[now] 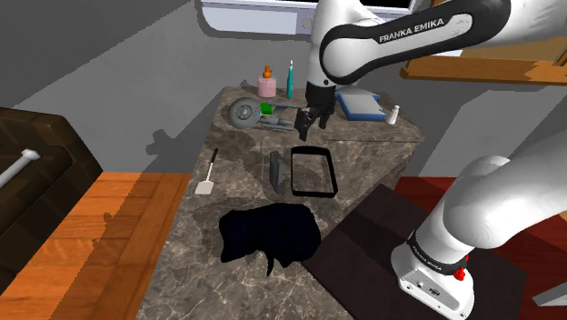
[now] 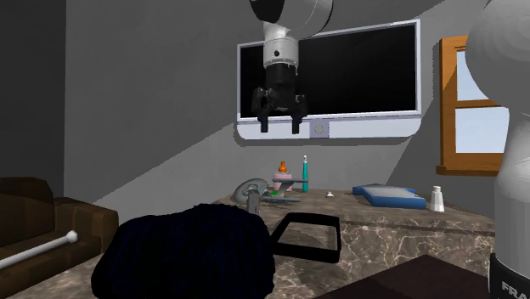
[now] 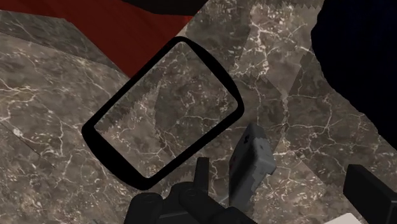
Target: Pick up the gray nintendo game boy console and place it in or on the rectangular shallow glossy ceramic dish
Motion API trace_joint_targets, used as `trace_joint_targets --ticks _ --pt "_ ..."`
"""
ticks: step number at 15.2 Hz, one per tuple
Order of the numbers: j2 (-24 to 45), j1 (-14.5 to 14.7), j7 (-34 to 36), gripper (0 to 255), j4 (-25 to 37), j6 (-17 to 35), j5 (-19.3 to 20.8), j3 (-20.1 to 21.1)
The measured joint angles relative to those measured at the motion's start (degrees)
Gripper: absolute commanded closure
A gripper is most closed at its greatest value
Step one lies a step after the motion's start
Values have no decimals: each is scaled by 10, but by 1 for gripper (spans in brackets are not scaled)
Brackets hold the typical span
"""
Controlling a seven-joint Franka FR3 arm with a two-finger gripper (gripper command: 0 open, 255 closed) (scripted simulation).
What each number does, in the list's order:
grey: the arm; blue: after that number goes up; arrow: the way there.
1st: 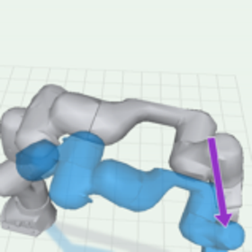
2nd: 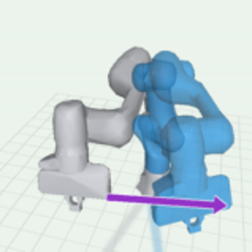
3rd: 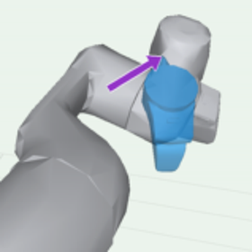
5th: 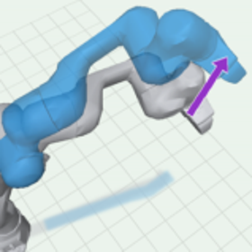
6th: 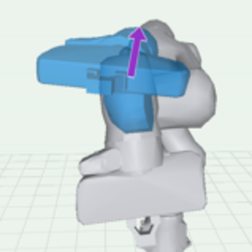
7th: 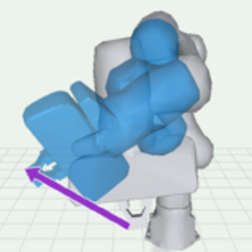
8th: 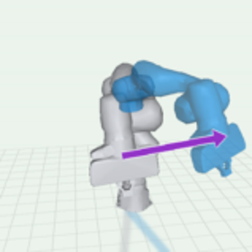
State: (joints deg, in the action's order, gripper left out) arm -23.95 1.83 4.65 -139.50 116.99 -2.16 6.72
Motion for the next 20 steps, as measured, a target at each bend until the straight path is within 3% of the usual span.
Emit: trace_joint_targets --ticks 12,20 --pt "254 2 82 0 55 175 42 36" --pt "317 4 99 0 53 237 63 33"
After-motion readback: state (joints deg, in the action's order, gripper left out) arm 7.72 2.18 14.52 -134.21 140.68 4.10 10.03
